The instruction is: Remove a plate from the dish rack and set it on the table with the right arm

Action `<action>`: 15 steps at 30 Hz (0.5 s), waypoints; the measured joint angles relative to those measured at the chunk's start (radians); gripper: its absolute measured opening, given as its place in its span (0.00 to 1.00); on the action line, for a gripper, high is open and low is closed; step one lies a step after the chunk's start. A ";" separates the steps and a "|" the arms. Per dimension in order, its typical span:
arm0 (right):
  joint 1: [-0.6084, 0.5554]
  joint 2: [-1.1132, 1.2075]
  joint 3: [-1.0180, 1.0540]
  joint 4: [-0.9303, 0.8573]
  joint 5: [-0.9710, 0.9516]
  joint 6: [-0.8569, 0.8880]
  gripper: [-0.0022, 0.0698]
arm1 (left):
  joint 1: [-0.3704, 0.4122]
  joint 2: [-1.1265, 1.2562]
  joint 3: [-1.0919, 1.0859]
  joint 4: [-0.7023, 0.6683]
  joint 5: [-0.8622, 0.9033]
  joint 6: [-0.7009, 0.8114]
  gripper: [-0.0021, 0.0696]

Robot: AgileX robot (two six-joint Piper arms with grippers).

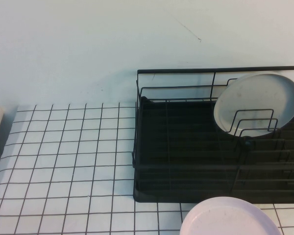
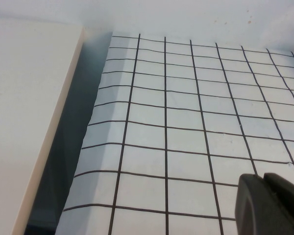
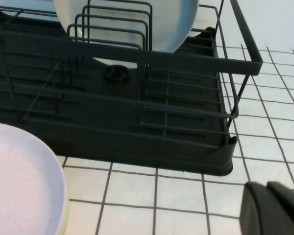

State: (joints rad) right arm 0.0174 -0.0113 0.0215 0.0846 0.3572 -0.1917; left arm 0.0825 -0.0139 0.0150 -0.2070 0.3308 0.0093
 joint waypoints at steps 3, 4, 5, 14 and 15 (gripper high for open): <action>0.000 0.000 0.000 0.025 0.000 0.014 0.03 | 0.000 0.000 0.000 0.000 0.000 0.000 0.02; 0.000 0.000 0.000 0.063 0.000 0.035 0.03 | 0.000 0.000 0.000 0.000 0.000 0.000 0.02; 0.000 0.000 0.000 0.126 0.002 0.069 0.03 | 0.000 0.000 0.000 0.000 0.000 0.000 0.02; 0.000 0.000 0.008 0.799 -0.015 0.310 0.03 | 0.000 0.000 0.000 0.000 0.000 0.000 0.02; 0.000 0.000 0.008 0.801 -0.024 0.287 0.03 | 0.000 0.000 0.000 0.000 0.000 0.000 0.02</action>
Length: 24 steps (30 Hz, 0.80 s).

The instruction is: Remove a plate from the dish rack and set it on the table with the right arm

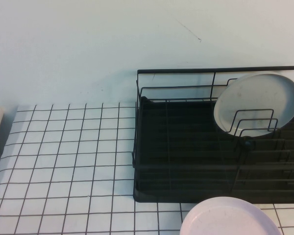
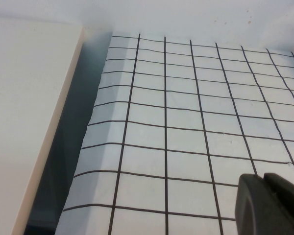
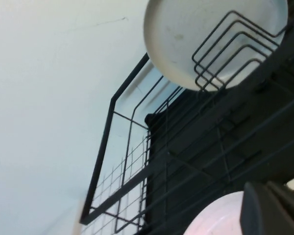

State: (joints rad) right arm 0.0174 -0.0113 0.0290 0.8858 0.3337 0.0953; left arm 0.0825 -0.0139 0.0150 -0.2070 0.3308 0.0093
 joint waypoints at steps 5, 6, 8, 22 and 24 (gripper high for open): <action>0.000 0.000 0.000 -0.010 0.008 -0.169 0.03 | 0.000 0.000 0.000 0.000 0.000 0.000 0.02; 0.000 0.000 0.000 -0.012 0.033 -0.184 0.03 | 0.000 0.000 0.000 0.000 0.000 0.000 0.02; 0.000 0.000 0.000 -0.012 0.082 -0.202 0.03 | 0.000 0.000 0.000 0.000 0.000 0.000 0.02; 0.000 0.257 -0.506 0.066 0.212 -0.797 0.03 | 0.000 0.000 0.000 -0.001 0.000 0.000 0.02; 0.000 0.398 -0.652 -0.053 0.320 -0.869 0.03 | 0.000 0.000 0.000 -0.001 0.000 0.000 0.02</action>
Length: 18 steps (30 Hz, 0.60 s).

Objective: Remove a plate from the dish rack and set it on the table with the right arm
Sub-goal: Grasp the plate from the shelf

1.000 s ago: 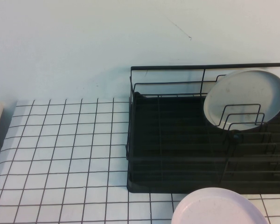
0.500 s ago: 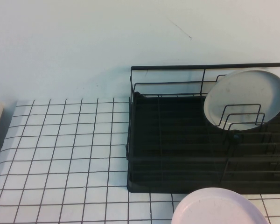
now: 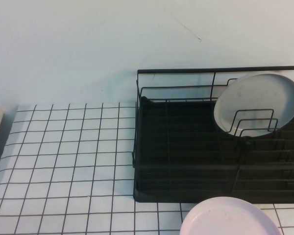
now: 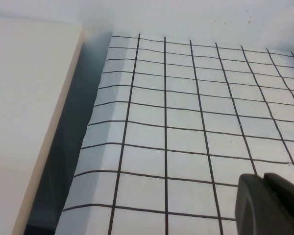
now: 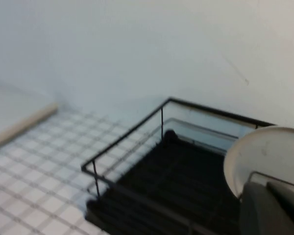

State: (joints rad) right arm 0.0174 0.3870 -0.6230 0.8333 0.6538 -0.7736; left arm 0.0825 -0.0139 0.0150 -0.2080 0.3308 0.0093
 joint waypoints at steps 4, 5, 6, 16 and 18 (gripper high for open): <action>0.000 0.224 -0.237 -0.183 0.190 -0.092 0.04 | 0.000 0.000 0.000 0.000 0.000 0.000 0.02; 0.000 0.278 -0.297 -0.218 0.233 -0.128 0.05 | 0.000 0.000 0.000 0.000 0.000 0.000 0.02; 0.000 0.328 -0.351 -0.243 0.268 -0.170 0.07 | 0.000 0.000 0.000 0.000 0.000 0.000 0.02; 0.000 0.699 -0.600 -0.191 0.257 -0.561 0.73 | 0.000 0.000 0.000 0.000 0.000 0.000 0.02; 0.000 0.796 -0.612 -0.212 0.195 -0.620 0.80 | 0.000 0.000 0.000 0.000 0.000 0.000 0.02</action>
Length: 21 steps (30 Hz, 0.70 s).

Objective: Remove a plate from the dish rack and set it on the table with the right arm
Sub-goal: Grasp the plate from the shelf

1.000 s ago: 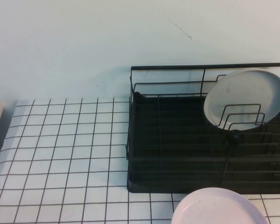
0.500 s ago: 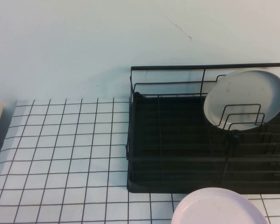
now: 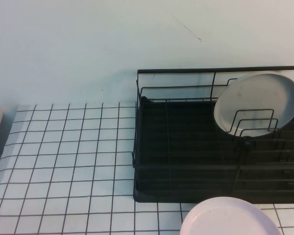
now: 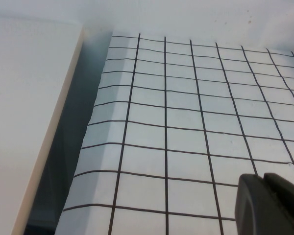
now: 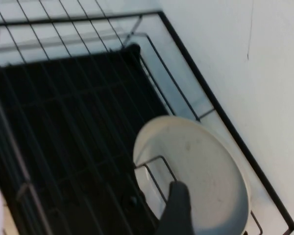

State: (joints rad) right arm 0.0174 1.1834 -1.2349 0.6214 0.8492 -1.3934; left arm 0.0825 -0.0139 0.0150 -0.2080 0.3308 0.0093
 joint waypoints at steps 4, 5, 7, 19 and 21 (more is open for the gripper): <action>0.000 0.168 -0.029 -0.044 -0.106 -0.049 0.83 | 0.000 0.000 0.000 0.000 0.000 0.000 0.02; 0.000 0.208 -0.041 -0.046 -0.132 -0.057 0.84 | 0.000 0.000 0.000 0.000 0.000 0.000 0.02; 0.000 0.281 -0.066 -0.048 -0.171 -0.074 0.84 | 0.000 0.000 0.000 0.000 0.000 0.000 0.02; 0.000 0.589 -0.119 0.001 -0.396 -0.107 0.84 | 0.000 0.000 0.000 0.000 0.000 0.000 0.02; 0.000 0.620 -0.119 0.020 -0.426 -0.107 0.82 | 0.000 0.000 0.000 0.000 0.000 0.000 0.02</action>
State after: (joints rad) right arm 0.0174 1.8033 -1.3541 0.6410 0.4228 -1.5002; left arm 0.0825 -0.0139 0.0150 -0.2080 0.3308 0.0093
